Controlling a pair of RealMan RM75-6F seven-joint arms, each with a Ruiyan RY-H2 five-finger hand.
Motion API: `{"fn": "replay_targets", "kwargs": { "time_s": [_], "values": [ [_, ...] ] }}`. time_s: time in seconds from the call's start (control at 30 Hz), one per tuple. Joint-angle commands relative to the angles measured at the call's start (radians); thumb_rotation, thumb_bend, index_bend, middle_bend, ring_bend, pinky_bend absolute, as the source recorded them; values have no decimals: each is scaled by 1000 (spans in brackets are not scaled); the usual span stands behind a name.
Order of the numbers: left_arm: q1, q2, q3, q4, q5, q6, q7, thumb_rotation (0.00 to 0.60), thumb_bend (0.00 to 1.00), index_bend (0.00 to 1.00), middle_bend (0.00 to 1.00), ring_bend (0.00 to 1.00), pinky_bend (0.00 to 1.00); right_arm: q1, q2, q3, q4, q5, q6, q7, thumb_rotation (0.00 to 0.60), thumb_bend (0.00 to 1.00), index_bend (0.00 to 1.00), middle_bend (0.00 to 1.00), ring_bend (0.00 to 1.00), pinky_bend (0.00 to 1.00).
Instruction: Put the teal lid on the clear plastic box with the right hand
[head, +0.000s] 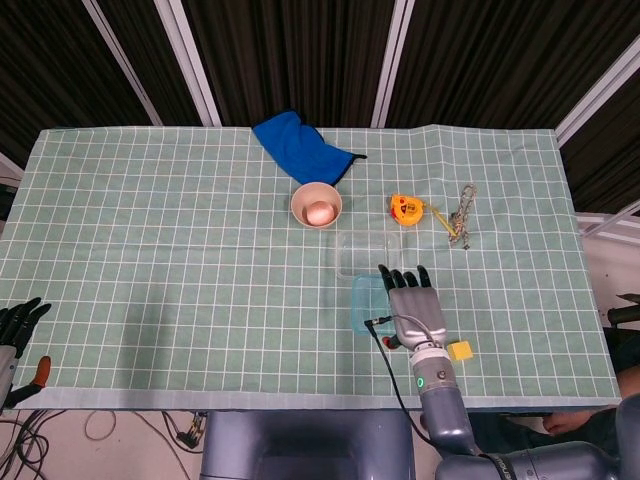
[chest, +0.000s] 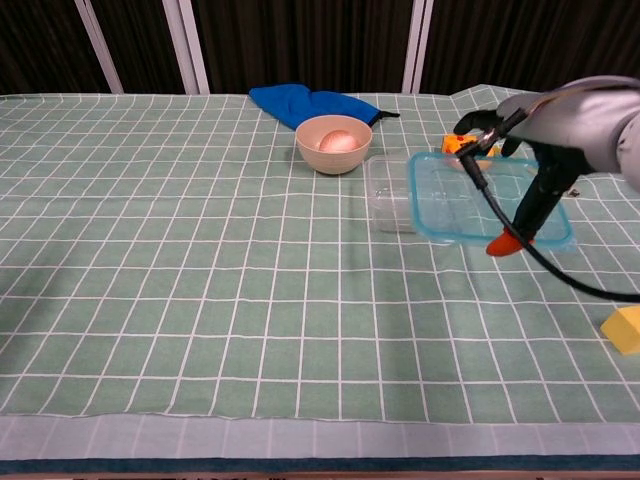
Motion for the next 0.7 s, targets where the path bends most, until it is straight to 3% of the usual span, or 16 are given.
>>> {"fn": "replay_targets", "kwargs": {
  "time_s": [0.03, 0.27, 0.37, 0.43, 0.7],
  "values": [
    [0, 0, 0, 0, -1, -1, 1, 600, 526, 62, 0, 0, 0, 26, 50, 57, -23, 62, 5, -17, 600, 205, 0, 529, 164, 0],
    [-3, -4, -3, 2, -7, -6, 8, 600, 526, 62, 0, 0, 0, 106, 108, 151, 26, 188, -47, -58, 600, 206, 0, 529, 164, 0],
    [-6, -6, -7, 2, -11, -8, 15, 600, 526, 62, 0, 0, 0, 146, 119, 191, 88, 269, -96, -66, 600, 206, 0, 529, 164, 0],
    [-7, -11, -14, 4, -6, 4, 31, 600, 526, 62, 0, 0, 0, 186, 120, 220, 186, 347, -169, -71, 600, 206, 0, 530, 164, 0],
    [-4, -14, -11, -1, -6, 6, 34, 600, 526, 62, 0, 0, 0, 276, 107, 205, 352, 461, -299, -86, 600, 206, 0, 530, 164, 0]
  ]
}}
